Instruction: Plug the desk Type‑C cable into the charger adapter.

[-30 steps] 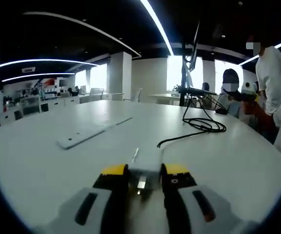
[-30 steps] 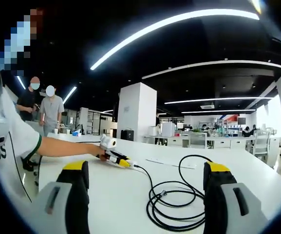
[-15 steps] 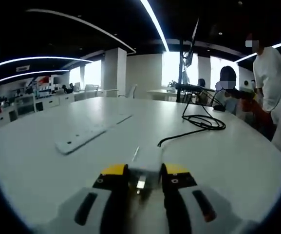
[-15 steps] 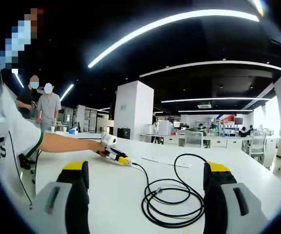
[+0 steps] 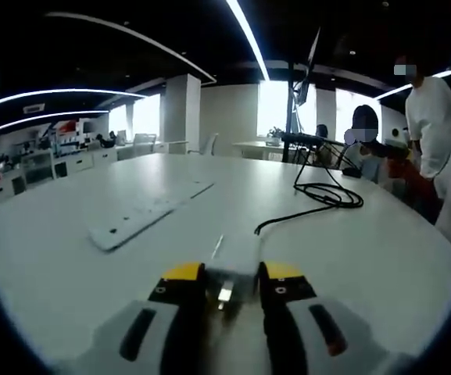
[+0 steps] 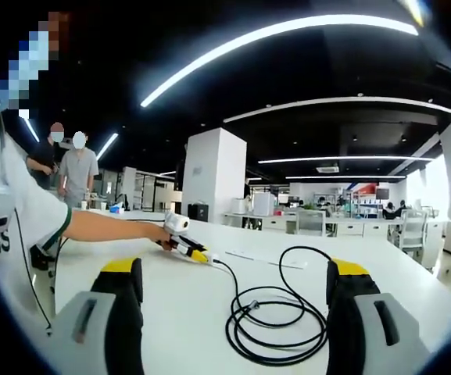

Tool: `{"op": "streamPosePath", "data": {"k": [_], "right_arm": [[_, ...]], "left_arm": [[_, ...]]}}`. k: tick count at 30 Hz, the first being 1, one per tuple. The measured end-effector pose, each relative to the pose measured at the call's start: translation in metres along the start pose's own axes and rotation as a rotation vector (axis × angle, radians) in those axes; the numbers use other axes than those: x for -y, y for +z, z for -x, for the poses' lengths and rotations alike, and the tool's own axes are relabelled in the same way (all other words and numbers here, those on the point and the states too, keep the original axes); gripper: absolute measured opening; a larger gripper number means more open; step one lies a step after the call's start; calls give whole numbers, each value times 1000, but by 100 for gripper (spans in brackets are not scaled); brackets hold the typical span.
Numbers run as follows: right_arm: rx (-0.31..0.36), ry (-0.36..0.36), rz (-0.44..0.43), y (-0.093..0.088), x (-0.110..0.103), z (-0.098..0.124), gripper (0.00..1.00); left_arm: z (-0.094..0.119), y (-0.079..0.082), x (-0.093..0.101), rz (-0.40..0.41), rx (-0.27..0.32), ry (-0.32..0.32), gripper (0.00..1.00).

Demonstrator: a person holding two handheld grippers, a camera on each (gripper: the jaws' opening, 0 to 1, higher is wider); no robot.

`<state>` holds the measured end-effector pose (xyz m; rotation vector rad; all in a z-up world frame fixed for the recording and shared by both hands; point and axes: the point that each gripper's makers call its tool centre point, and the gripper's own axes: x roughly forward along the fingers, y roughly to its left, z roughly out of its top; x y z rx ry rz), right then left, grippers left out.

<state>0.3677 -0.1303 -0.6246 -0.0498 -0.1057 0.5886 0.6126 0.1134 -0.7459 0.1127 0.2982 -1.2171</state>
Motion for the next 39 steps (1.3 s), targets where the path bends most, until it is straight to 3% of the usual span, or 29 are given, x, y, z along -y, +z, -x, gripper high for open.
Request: {"op": "streamPosePath", "data": {"k": [5, 8, 19, 25, 33, 39], "right_arm": [[-3, -1, -3, -1, 1, 0, 100], [0, -2, -4, -1, 1, 0, 100], [4, -1, -11, -3, 3, 1, 100], [5, 3, -14, -4, 2, 0, 100], [5, 7, -10, -3, 1, 1, 100], [6, 14, -2, -1, 0, -1, 100]], "left_arm": [[0, -2, -2, -6, -31, 0, 28], [0, -9, -6, -24, -83, 9, 28], [8, 4, -12, -26, -85, 24, 29], [16, 13, -6, -49, -93, 17, 37], [34, 43, 7, -104, -22, 15, 41], [58, 64, 19, -149, 68, 51, 55]]}}
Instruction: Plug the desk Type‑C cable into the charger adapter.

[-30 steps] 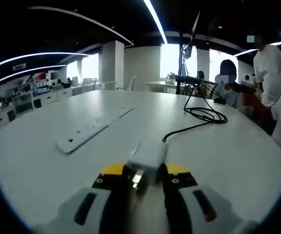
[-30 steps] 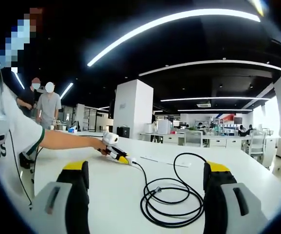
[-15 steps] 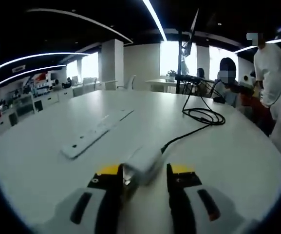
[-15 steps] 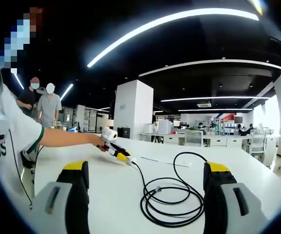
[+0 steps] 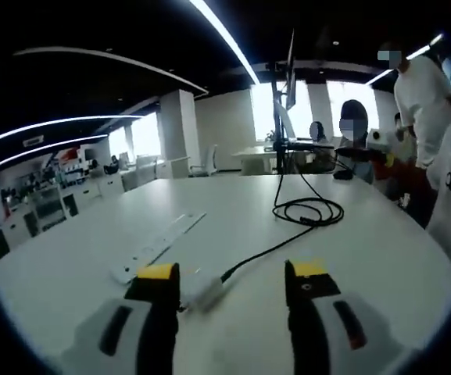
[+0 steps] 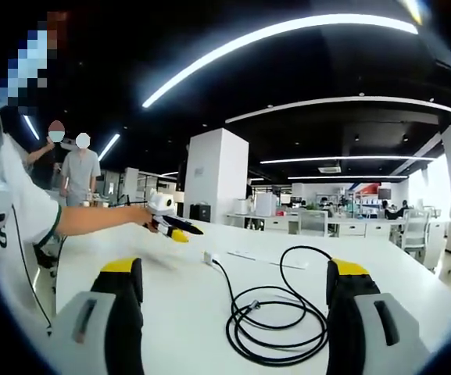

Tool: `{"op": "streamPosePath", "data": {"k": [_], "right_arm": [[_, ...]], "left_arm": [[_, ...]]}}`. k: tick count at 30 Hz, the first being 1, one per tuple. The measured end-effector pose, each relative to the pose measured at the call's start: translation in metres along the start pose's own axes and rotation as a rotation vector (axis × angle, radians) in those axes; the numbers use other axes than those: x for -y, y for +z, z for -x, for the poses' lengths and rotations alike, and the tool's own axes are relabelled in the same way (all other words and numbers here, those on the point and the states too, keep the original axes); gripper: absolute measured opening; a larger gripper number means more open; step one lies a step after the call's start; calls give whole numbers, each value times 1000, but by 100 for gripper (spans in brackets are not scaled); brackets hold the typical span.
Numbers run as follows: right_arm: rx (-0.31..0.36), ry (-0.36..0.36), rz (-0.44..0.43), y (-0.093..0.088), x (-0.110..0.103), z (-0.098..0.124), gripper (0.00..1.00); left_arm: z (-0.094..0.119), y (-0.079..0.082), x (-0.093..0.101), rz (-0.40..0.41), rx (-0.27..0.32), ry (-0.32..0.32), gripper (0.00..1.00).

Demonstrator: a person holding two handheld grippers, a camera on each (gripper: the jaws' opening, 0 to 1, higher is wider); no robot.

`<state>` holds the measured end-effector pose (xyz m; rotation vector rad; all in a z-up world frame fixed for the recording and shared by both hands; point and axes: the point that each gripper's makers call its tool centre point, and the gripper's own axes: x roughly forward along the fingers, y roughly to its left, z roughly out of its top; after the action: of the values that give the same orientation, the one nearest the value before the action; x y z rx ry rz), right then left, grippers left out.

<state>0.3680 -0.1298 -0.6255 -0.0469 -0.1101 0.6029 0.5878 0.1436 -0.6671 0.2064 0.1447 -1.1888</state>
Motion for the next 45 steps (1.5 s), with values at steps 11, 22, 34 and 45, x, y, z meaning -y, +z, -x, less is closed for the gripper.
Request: {"op": "streamPosePath", "data": {"k": [11, 22, 34, 45], "right_arm": [[-4, 5, 8, 2, 0, -4, 100], [-8, 10, 30, 9, 2, -9, 100], [-14, 21, 39, 10, -3, -13, 100], [-23, 30, 39, 11, -7, -16, 100]], "left_arm": [[49, 27, 35, -43, 138, 97, 68], [92, 37, 86, -34, 227, 195, 89], [120, 30, 130, 11, 244, 290, 100], [141, 38, 158, 34, 288, 345, 100]]}}
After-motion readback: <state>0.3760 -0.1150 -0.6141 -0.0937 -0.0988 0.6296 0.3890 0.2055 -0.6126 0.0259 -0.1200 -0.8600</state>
